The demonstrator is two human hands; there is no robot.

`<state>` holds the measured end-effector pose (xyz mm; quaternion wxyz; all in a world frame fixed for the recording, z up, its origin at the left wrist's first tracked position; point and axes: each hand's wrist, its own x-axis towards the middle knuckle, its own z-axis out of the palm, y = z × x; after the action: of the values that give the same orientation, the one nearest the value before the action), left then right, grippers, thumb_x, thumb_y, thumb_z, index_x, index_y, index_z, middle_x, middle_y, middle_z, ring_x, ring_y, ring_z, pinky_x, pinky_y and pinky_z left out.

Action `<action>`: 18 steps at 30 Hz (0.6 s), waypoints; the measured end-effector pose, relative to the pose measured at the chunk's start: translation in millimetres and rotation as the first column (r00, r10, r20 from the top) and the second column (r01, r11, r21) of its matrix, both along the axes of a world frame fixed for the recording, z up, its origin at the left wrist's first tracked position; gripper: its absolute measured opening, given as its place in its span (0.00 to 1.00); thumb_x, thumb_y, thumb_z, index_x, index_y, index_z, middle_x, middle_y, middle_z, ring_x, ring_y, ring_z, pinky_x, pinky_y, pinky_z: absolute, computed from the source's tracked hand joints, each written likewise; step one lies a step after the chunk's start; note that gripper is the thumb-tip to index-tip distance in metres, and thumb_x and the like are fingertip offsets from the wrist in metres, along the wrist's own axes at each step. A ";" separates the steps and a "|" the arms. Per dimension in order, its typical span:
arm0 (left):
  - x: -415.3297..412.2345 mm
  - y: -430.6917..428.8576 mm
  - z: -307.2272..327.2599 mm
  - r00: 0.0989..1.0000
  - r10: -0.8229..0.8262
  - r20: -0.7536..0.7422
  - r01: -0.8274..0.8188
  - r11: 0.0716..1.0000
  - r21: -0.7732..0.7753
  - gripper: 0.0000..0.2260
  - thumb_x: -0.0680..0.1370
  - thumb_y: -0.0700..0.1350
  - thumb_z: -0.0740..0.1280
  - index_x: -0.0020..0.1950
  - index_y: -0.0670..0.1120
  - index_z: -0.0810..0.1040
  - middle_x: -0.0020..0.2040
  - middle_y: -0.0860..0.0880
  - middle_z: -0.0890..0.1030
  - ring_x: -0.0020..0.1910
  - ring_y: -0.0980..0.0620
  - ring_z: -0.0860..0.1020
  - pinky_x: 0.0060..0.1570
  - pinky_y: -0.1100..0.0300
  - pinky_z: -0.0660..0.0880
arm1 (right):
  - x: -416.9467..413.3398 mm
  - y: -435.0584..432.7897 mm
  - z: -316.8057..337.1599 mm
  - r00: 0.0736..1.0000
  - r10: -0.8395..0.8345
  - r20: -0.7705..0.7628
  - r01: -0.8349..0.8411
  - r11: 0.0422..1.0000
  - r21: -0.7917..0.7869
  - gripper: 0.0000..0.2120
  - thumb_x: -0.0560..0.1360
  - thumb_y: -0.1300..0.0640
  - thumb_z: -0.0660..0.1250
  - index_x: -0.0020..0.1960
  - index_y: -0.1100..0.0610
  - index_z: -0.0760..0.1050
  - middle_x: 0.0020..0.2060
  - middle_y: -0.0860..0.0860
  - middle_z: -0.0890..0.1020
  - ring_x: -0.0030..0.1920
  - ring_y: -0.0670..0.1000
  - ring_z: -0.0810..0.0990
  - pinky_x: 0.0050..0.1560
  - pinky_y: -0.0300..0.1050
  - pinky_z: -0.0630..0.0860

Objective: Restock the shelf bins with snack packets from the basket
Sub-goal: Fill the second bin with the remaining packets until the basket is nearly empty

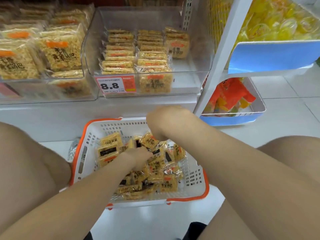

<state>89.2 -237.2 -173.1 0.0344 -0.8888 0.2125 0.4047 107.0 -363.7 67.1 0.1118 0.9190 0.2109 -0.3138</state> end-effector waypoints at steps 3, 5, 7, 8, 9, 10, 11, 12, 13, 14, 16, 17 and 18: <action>-2.3 -2.7 -21.7 0.992 -0.119 0.034 0.116 0.991 0.068 0.31 0.78 0.28 0.61 0.79 0.49 0.68 0.75 0.41 0.72 0.61 0.43 0.79 0.49 0.51 0.83 | -0.3 1.7 4.5 0.999 0.049 0.012 -0.049 0.998 0.029 0.11 0.79 0.66 0.63 0.40 0.56 0.68 0.36 0.51 0.71 0.36 0.53 0.71 0.44 0.51 0.72; -4.9 -4.7 -28.7 0.979 -0.169 0.117 0.159 0.983 0.093 0.24 0.79 0.29 0.64 0.73 0.45 0.74 0.69 0.42 0.74 0.63 0.42 0.76 0.56 0.48 0.81 | -1.5 3.1 6.8 0.996 0.080 0.029 -0.082 0.995 0.055 0.13 0.79 0.66 0.63 0.39 0.55 0.67 0.36 0.51 0.71 0.33 0.51 0.68 0.42 0.50 0.73; -7.5 -6.6 -31.0 0.967 -0.193 0.163 0.175 0.977 0.123 0.20 0.78 0.29 0.67 0.69 0.41 0.77 0.71 0.41 0.72 0.69 0.39 0.70 0.66 0.44 0.75 | -2.8 4.2 8.7 0.994 0.103 0.044 -0.106 0.991 0.079 0.14 0.79 0.66 0.63 0.39 0.55 0.65 0.38 0.51 0.71 0.33 0.50 0.69 0.39 0.47 0.73; -8.8 -6.8 -32.7 0.965 -0.196 0.173 0.174 0.975 0.134 0.17 0.78 0.29 0.67 0.66 0.40 0.78 0.72 0.40 0.71 0.71 0.38 0.68 0.69 0.43 0.73 | -2.9 4.6 9.3 0.992 0.113 0.046 -0.117 0.989 0.085 0.14 0.79 0.66 0.64 0.39 0.55 0.64 0.38 0.51 0.71 0.33 0.50 0.70 0.37 0.46 0.73; -9.5 -6.7 -32.3 0.968 -0.180 0.175 0.158 0.979 0.130 0.16 0.78 0.30 0.68 0.65 0.40 0.79 0.72 0.40 0.71 0.70 0.39 0.68 0.69 0.44 0.72 | -3.1 4.8 9.9 0.991 0.124 0.042 -0.127 0.988 0.088 0.15 0.80 0.65 0.64 0.39 0.55 0.63 0.39 0.51 0.71 0.33 0.50 0.70 0.35 0.45 0.72; -10.0 -5.2 -32.4 0.973 -0.155 0.168 0.139 0.985 0.105 0.15 0.79 0.30 0.68 0.63 0.41 0.80 0.70 0.41 0.72 0.68 0.40 0.70 0.67 0.46 0.74 | -3.1 5.2 10.3 0.991 0.130 0.034 -0.133 0.987 0.090 0.14 0.80 0.65 0.64 0.40 0.55 0.62 0.39 0.51 0.71 0.34 0.50 0.70 0.35 0.44 0.72; -9.4 -3.1 -29.9 0.982 -0.121 0.146 0.111 0.991 0.070 0.13 0.79 0.31 0.68 0.62 0.43 0.80 0.67 0.42 0.74 0.64 0.42 0.73 0.64 0.48 0.76 | -2.5 5.6 10.2 0.990 0.135 0.030 -0.137 0.986 0.093 0.12 0.80 0.65 0.63 0.42 0.56 0.64 0.40 0.51 0.71 0.34 0.50 0.71 0.36 0.44 0.73; -7.5 0.0 -26.6 0.992 -0.062 0.112 0.061 0.998 0.011 0.11 0.80 0.34 0.68 0.60 0.45 0.80 0.64 0.44 0.76 0.59 0.45 0.75 0.59 0.50 0.78 | -1.6 5.8 10.3 0.990 0.139 0.028 -0.141 0.985 0.097 0.09 0.80 0.65 0.63 0.45 0.56 0.65 0.40 0.51 0.72 0.35 0.50 0.71 0.37 0.45 0.73; -4.9 3.2 -21.7 0.998 0.000 0.064 0.003 0.998 -0.057 0.08 0.82 0.37 0.68 0.59 0.47 0.79 0.61 0.47 0.77 0.55 0.47 0.77 0.55 0.51 0.79 | -0.8 5.5 10.5 0.989 0.142 0.028 -0.144 0.985 0.098 0.07 0.80 0.65 0.63 0.46 0.56 0.68 0.40 0.51 0.72 0.35 0.51 0.71 0.37 0.45 0.73; -1.6 6.9 -16.6 0.998 0.061 0.020 -0.058 0.990 -0.126 0.06 0.83 0.41 0.67 0.59 0.50 0.77 0.58 0.49 0.77 0.53 0.49 0.77 0.53 0.52 0.79 | 0.5 5.4 10.7 0.989 0.144 0.033 -0.146 0.985 0.095 0.07 0.80 0.66 0.62 0.46 0.57 0.69 0.40 0.52 0.73 0.35 0.51 0.72 0.36 0.45 0.72; 7.3 10.7 -0.3 0.981 0.194 -0.029 -0.194 0.944 -0.268 0.04 0.85 0.45 0.65 0.59 0.53 0.76 0.56 0.52 0.77 0.52 0.51 0.77 0.52 0.52 0.76 | 5.1 3.6 12.0 0.990 0.135 0.044 -0.139 0.987 0.083 0.08 0.80 0.67 0.62 0.43 0.58 0.68 0.39 0.52 0.73 0.35 0.53 0.72 0.35 0.45 0.71; 12.1 10.7 10.8 0.966 0.255 -0.037 -0.252 0.905 -0.343 0.04 0.86 0.46 0.64 0.60 0.53 0.76 0.55 0.53 0.77 0.53 0.51 0.76 0.52 0.53 0.74 | 7.8 2.1 13.9 0.991 0.128 0.050 -0.131 0.988 0.077 0.10 0.79 0.67 0.62 0.41 0.58 0.67 0.38 0.53 0.72 0.37 0.54 0.72 0.37 0.47 0.72; 16.6 9.4 22.0 0.950 0.311 -0.039 -0.298 0.857 -0.420 0.05 0.86 0.47 0.64 0.60 0.54 0.76 0.55 0.54 0.77 0.54 0.51 0.77 0.52 0.53 0.73 | 11.0 -0.2 17.2 0.991 0.121 0.055 -0.125 0.990 0.072 0.12 0.79 0.68 0.61 0.40 0.58 0.65 0.37 0.54 0.71 0.39 0.55 0.73 0.39 0.49 0.72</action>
<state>105.8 -227.8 -151.1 -0.2191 -0.9034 0.1512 0.3362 118.0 -363.9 84.4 0.1013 0.9155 0.2760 -0.2747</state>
